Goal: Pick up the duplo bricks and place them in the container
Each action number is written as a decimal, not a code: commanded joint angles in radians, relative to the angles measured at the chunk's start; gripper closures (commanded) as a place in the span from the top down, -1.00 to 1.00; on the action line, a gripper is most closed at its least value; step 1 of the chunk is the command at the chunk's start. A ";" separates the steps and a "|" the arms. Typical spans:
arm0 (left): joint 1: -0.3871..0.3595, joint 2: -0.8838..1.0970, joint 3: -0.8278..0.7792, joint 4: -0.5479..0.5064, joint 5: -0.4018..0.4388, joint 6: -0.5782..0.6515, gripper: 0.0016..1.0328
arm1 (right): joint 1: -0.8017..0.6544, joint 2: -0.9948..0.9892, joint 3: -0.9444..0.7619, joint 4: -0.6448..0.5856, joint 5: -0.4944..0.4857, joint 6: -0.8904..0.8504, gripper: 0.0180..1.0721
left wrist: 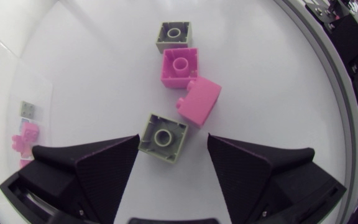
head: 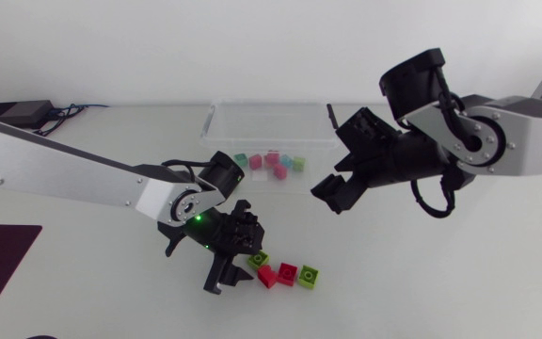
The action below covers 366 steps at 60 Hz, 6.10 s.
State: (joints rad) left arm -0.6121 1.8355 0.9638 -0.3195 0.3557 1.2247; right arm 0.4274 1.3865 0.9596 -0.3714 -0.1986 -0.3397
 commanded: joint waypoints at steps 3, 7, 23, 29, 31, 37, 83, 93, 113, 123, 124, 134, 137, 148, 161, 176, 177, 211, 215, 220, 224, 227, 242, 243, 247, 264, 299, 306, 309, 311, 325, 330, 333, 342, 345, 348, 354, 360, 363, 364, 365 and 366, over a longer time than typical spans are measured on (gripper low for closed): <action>-0.018 0.031 0.050 -0.026 -0.008 0.053 0.30 | 0.005 -0.017 -0.085 0.025 -0.015 0.028 0.79; -0.028 0.039 0.066 -0.043 -0.011 0.071 0.17 | 0.011 -0.029 -0.133 0.043 -0.018 0.044 0.79; -0.034 0.044 0.089 -0.090 -0.020 0.075 -0.62 | 0.076 -0.064 -0.252 0.005 -0.076 -0.016 0.79; -0.023 0.022 0.087 -0.122 -0.020 0.071 -0.63 | 0.100 -0.060 -0.268 -0.009 -0.088 -0.042 0.79; -0.015 0.010 0.085 -0.132 -0.020 0.071 -0.63 | 0.113 -0.053 -0.271 -0.012 -0.088 -0.048 0.79; 0.020 -0.041 0.081 -0.162 -0.020 0.067 -0.63 | 0.149 -0.024 -0.277 -0.012 -0.085 -0.064 0.79; 0.256 -0.413 0.053 0.197 0.089 -0.455 -0.63 | 0.194 0.261 -0.246 0.108 -0.028 -0.131 0.27; 0.252 -0.387 0.056 0.370 0.081 -0.610 -0.63 | 0.197 0.275 -0.252 0.123 -0.021 -0.131 -0.13; 0.215 -0.177 0.151 0.570 -0.110 -0.755 -0.57 | 0.151 0.114 -0.232 0.006 -0.018 -0.165 -0.45; 0.206 -0.013 0.293 0.599 -0.198 -0.778 -0.56 | 0.102 0.006 -0.188 -0.101 -0.018 -0.199 -0.45; 0.206 -0.004 0.303 0.599 -0.204 -0.781 -0.56 | 0.097 -0.003 -0.183 -0.109 -0.019 -0.200 -0.45; 0.201 0.076 0.409 0.576 -0.273 -0.829 0.27 | 0.056 -0.064 -0.134 -0.170 -0.019 -0.219 -0.45; 0.201 0.085 0.434 0.551 -0.281 -0.849 0.69 | 0.042 -0.075 -0.114 -0.179 -0.019 -0.225 -0.45; 0.213 0.047 0.435 0.470 -0.282 -0.919 0.92 | -0.024 -0.081 0.007 -0.185 -0.021 -0.223 -0.45; 0.218 -0.116 0.314 0.329 -0.193 -0.921 0.91 | -0.075 -0.001 0.180 -0.138 -0.022 -0.183 -0.45; 0.219 -0.217 0.168 0.183 -0.132 -0.987 0.91 | -0.082 0.141 0.335 -0.021 -0.022 -0.073 -0.45; 0.219 -0.217 0.164 0.178 -0.127 -0.988 0.91 | -0.082 0.151 0.344 -0.011 -0.022 -0.065 -0.45; 0.199 -0.183 0.041 0.270 -0.066 -1.074 0.91 | -0.036 0.470 0.538 0.147 -0.005 0.051 -0.46; 0.199 -0.185 0.067 0.270 -0.066 -1.076 0.91 | -0.035 0.460 0.548 0.137 -0.005 0.048 -0.47; 0.201 -0.182 0.098 0.264 -0.067 -1.076 0.91 | -0.035 0.436 0.550 0.124 -0.005 0.045 -0.47; 0.196 -0.183 0.118 0.258 -0.067 -1.076 0.91 | -0.035 0.416 0.547 0.121 -0.005 0.044 -0.47; 0.187 -0.186 0.135 0.258 -0.073 -1.077 0.91 | -0.035 0.394 0.545 0.121 -0.005 0.042 -0.47; 0.186 -0.102 0.273 0.249 -0.107 -1.077 0.91 | -0.033 0.282 0.522 0.097 -0.005 0.044 -0.47; 0.183 -0.096 0.285 0.249 -0.110 -1.076 0.91 | -0.033 0.275 0.518 0.095 -0.005 0.044 -0.47; 0.175 -0.084 0.311 0.247 -0.110 -1.079 0.91 | -0.032 0.255 0.510 0.092 -0.004 0.044 -0.47; 0.186 -0.294 0.216 0.321 -0.112 -1.108 0.91 | -0.029 0.307 0.550 0.083 0.001 0.044 -0.47; 0.198 -0.636 -0.214 0.145 -0.103 -0.944 0.91 | 0.002 0.658 0.837 0.012 0.018 0.061 0.18; 0.166 -0.611 -0.263 0.145 -0.086 -0.906 0.91 | -0.003 0.625 0.798 0.014 0.019 0.059 0.72; 0.147 -0.587 -0.278 0.145 -0.080 -0.892 0.91 | -0.012 0.582 0.755 0.026 0.019 0.059 0.75; 0.135 -0.568 -0.287 0.146 -0.075 -0.881 0.91 | -0.019 0.554 0.725 0.038 0.018 0.057 0.75; 0.018 -0.392 -0.315 0.223 -0.075 -0.849 0.91 | -0.068 0.253 0.432 0.092 -0.018 0.031 0.77; -0.002 -0.315 -0.280 0.231 -0.078 -0.860 0.91 | -0.079 0.112 0.289 0.104 -0.019 0.016 0.77; -0.015 -0.292 -0.261 0.226 -0.090 -0.881 0.91 | -0.092 0.034 0.208 0.104 -0.021 0.013 0.77; -0.060 -0.234 -0.178 0.175 -0.144 -0.967 0.91 | -0.187 -0.170 -0.056 0.114 -0.070 -0.013 0.77; -0.071 -0.219 -0.145 0.138 -0.152 -0.982 0.91 | -0.214 -0.202 -0.113 0.124 -0.090 -0.022 0.77; -0.087 -0.197 -0.091 0.092 -0.176 -1.008 0.91 | -0.260 -0.245 -0.183 0.132 -0.117 -0.036 0.77; -0.115 -0.176 -0.027 0.025 -0.205 -1.039 0.89 | -0.297 -0.280 -0.243 0.132 -0.154 -0.041 0.77; -0.156 -0.125 0.055 -0.082 -0.253 -1.082 0.89 | -0.303 -0.325 -0.305 0.132 -0.162 -0.047 0.77; -0.176 -0.111 0.073 -0.099 -0.277 -1.096 0.89 | -0.302 -0.336 -0.326 0.134 -0.168 -0.047 0.77; -0.179 -0.108 0.078 -0.105 -0.282 -1.100 0.89 | -0.302 -0.337 -0.334 0.134 -0.170 -0.047 0.77; -0.183 -0.105 0.082 -0.110 -0.285 -1.104 0.89 | -0.300 -0.339 -0.340 0.135 -0.171 -0.047 0.77; -0.189 -0.097 0.092 -0.124 -0.290 -1.111 0.89 | -0.299 -0.340 -0.346 0.135 -0.171 -0.048 0.77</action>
State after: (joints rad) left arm -0.7803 1.7000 1.0199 -0.4046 0.0849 0.1581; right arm 0.1287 1.0584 0.6567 -0.2489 -0.3599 -0.3679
